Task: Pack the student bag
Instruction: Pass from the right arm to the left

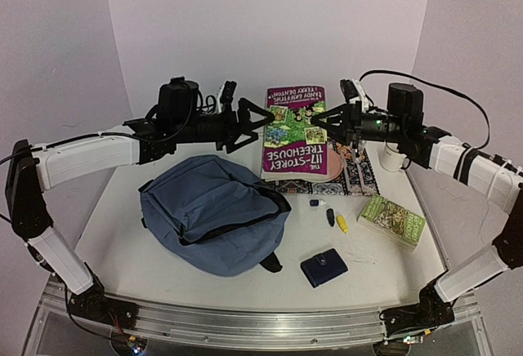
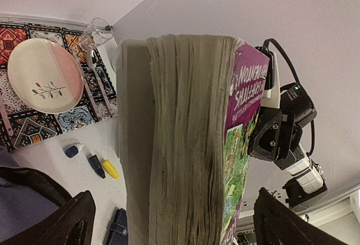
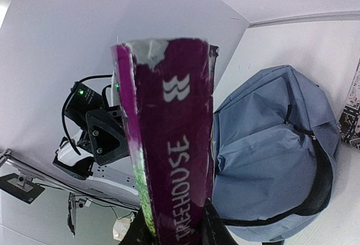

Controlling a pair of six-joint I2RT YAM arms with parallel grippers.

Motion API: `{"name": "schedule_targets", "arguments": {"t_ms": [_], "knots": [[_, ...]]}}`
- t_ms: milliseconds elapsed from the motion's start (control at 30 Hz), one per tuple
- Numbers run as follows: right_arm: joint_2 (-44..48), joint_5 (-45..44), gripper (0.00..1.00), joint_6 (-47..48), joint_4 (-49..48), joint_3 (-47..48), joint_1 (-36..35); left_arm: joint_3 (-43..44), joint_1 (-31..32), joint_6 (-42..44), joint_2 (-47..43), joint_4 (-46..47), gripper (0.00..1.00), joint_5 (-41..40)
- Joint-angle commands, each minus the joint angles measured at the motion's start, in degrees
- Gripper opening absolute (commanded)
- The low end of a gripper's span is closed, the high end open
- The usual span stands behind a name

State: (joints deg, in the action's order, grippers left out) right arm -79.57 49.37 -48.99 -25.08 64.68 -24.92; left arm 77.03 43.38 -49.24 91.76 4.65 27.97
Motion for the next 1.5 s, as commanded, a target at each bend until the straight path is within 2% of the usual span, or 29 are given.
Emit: {"name": "schedule_targets", "arguments": {"t_ms": [0, 233, 333, 600, 933, 1000, 1100, 1133, 1200, 1267, 1300, 1467], "knots": [[-0.7, 4.1, 0.0, -3.9, -13.1, 4.4, -1.1, 0.8, -0.2, -2.3, 1.0, 5.1, 0.99, 3.4], [-2.0, 5.1, 0.0, -6.0, -17.9, 4.9, -1.7, 0.3, -0.2, -5.0, 2.3, 9.8, 0.99, 6.9], [-2.5, 5.3, 0.0, -6.0, -18.3, 4.8, -1.7, 0.0, -0.2, -6.5, 2.5, 11.8, 0.93, 8.5], [-3.9, 4.9, 0.0, -5.0, -18.3, 2.6, -1.7, -2.0, -0.2, -8.6, -0.4, 15.3, 0.58, 9.3], [-4.6, 2.9, 0.01, -3.5, -17.2, 0.3, -1.8, -6.4, -0.2, -10.9, -4.2, 16.8, 0.04, 5.5], [-4.1, 1.1, 0.11, -3.5, -16.8, -0.7, -1.9, -6.9, -0.2, -11.3, -4.7, 17.3, 0.0, 3.9], [-2.1, -3.3, 0.37, -3.6, -16.8, -3.3, -2.7, -8.2, -0.2, -12.7, -5.8, 19.5, 0.0, -0.1], [-1.3, -5.1, 0.47, -3.7, -16.8, -4.3, -3.2, -9.0, -0.2, -13.6, -6.3, 20.9, 0.0, -1.7], [0.1, -8.5, 0.77, -3.7, -17.0, -6.3, -4.5, -11.2, -0.2, -15.8, -7.2, 24.7, 0.0, -5.0], [1.4, -11.5, 0.94, -4.2, -17.7, -8.1, -5.7, -13.6, -0.2, -18.3, -7.8, 28.9, 0.0, -7.7], [2.0, -13.4, 0.98, -4.8, -18.6, -9.5, -6.4, -14.6, -0.2, -19.4, -8.0, 31.0, 0.0, -8.9], [3.1, -21.3, 0.98, -11.5, -27.8, -15.9, -11.0, -17.9, 0.4, -22.9, -7.8, 39.3, 0.0, -14.6]]}}
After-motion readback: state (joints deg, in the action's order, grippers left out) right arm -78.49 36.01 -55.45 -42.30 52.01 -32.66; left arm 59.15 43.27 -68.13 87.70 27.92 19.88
